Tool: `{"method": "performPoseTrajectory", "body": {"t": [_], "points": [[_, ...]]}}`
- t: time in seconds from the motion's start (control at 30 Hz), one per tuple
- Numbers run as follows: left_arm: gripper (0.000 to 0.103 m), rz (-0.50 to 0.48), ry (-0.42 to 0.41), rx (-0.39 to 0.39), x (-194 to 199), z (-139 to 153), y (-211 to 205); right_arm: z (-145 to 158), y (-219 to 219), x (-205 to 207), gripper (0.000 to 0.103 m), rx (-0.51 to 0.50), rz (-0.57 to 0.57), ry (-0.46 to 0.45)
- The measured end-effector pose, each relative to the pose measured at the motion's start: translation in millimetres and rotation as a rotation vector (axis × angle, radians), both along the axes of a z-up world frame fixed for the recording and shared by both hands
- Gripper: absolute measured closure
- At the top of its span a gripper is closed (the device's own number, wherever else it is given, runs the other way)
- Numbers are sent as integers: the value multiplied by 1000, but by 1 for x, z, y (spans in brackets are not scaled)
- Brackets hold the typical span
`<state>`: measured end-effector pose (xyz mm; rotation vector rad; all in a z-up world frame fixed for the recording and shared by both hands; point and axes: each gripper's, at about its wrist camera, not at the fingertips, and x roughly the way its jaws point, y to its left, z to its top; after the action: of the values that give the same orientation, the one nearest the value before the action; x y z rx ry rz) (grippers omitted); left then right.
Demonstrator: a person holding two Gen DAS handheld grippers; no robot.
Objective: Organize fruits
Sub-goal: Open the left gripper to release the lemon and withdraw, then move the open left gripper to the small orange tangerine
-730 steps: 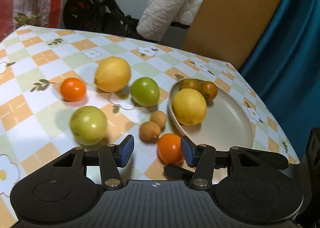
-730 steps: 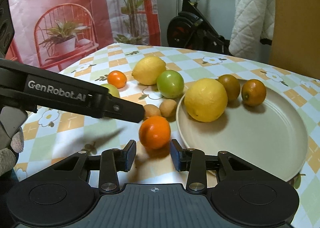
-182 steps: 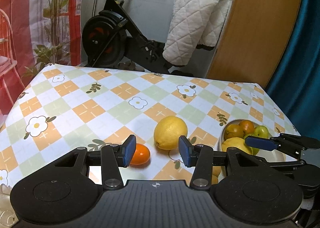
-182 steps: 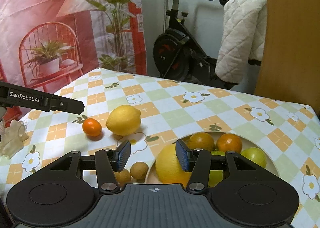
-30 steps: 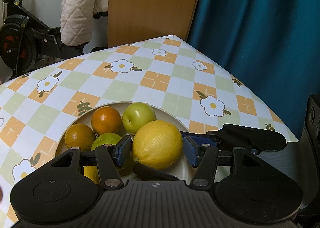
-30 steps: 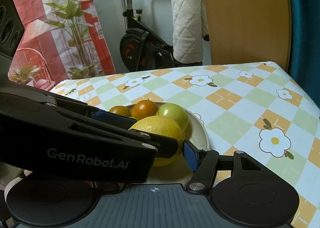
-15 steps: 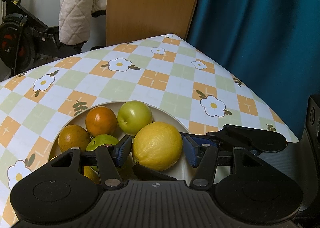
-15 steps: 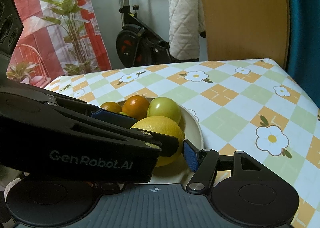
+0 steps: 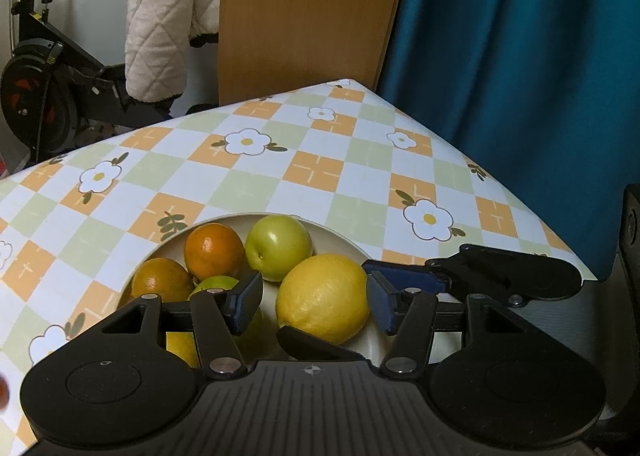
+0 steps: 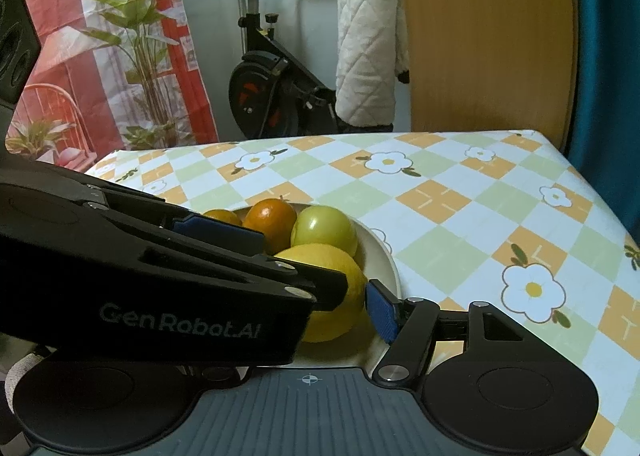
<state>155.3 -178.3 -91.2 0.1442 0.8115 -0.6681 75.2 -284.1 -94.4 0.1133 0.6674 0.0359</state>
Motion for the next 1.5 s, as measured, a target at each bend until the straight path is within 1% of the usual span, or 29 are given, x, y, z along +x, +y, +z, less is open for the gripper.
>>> {"method": "performPoseTrajectory", "body": {"t": [0.2,0.3,0.67,1.07,1.33,1.5], "points": [[41,15,-36,-6,-6,8,4,7,2,-1,36,-17,1,-17],[37,27,-62,-2,-10,12,7,10,3,-2,35,-24,-1,-23],[33,102,-134,-28,-22,27,31,26,17,-7,34,-49,2,-69],[32,200,-142,-60,-27,34,69,35,42,-7,33,-59,31,-76],[32,284,-142,-77,-24,37,107,40,65,0,33,-63,58,-69],[32,334,-148,-72,-23,39,134,40,81,4,33,-69,83,-58]]}}
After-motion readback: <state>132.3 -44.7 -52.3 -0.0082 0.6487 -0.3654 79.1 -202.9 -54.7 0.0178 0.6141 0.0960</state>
